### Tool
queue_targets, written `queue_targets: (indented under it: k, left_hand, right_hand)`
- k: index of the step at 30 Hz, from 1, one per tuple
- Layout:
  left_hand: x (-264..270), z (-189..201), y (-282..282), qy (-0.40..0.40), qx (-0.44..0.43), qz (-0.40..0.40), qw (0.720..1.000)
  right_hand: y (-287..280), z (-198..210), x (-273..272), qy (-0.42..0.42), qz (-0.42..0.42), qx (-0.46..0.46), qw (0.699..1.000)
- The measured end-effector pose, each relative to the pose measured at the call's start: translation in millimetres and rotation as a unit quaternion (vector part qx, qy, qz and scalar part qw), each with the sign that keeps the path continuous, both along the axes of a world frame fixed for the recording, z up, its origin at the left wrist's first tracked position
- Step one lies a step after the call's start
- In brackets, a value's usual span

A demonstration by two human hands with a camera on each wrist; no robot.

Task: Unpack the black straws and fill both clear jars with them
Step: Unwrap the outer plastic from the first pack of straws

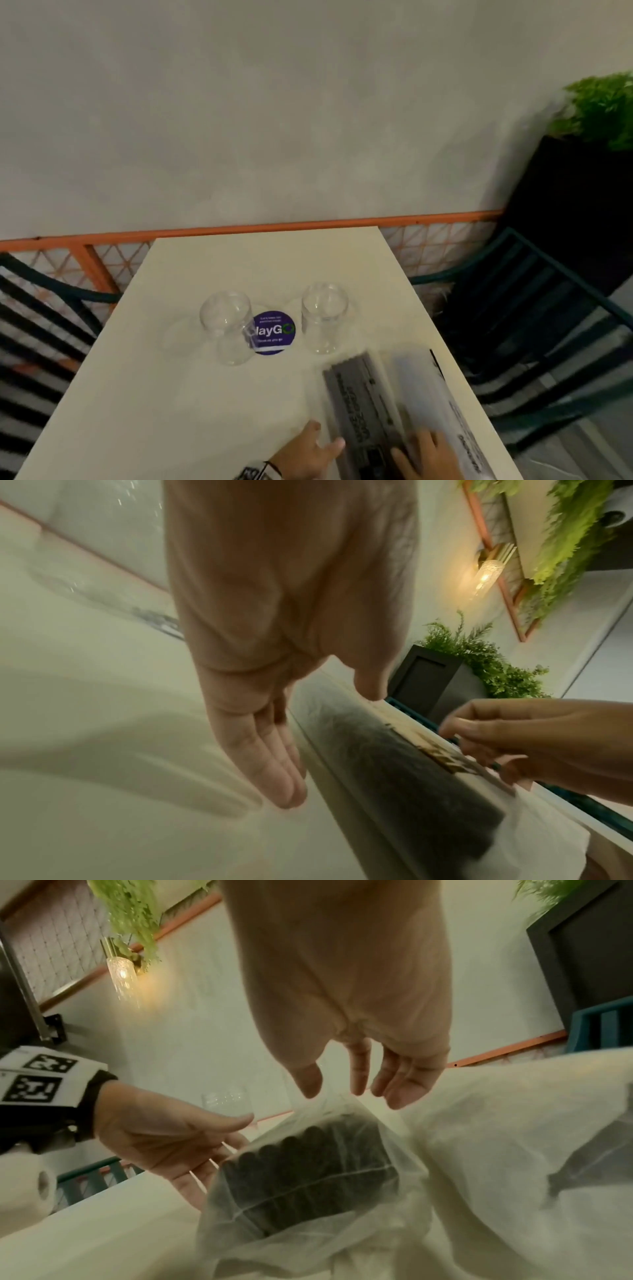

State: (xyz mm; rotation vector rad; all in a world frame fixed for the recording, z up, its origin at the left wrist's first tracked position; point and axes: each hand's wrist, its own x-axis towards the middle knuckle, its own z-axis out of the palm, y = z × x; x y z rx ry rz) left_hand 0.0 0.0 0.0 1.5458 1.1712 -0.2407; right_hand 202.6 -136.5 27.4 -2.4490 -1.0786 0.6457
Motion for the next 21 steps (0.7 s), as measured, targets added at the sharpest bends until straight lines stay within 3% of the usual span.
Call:
queue_targets:
  k: [2,6,9,13,14,16,18,21]
  left_hand:
    - [14,8,-5,-0.038,-0.048,0.029,0.998]
    - [33,15,-19,-0.1,-0.034,0.044,0.993]
    - [27,10,-22,-0.126,-0.049,0.061,0.989]
    - [11,11,-25,-0.127,-0.078,0.071,0.986]
    - [4,12,-25,-0.122,-0.078,0.076,0.986]
    - [-13,20,-22,-0.111,-0.048,0.107,0.987]
    - [-35,36,-16,-0.106,0.034,0.167,0.98]
    - [-64,75,-5,-0.164,0.143,0.283,0.934]
  right_hand:
    - [16,12,-13,0.024,0.05,-0.039,0.998]
    - [37,13,-19,0.196,0.034,-0.04,0.979]
    - [49,12,-14,0.263,0.038,-0.045,0.963]
    - [55,12,-11,0.401,0.073,-0.063,0.911]
    - [56,15,-15,0.403,0.093,-0.064,0.908]
    - [58,20,-20,0.34,0.129,-0.06,0.93]
    - [60,29,-27,0.274,0.196,-0.062,0.939]
    - [64,50,-44,0.218,0.315,-0.046,0.923]
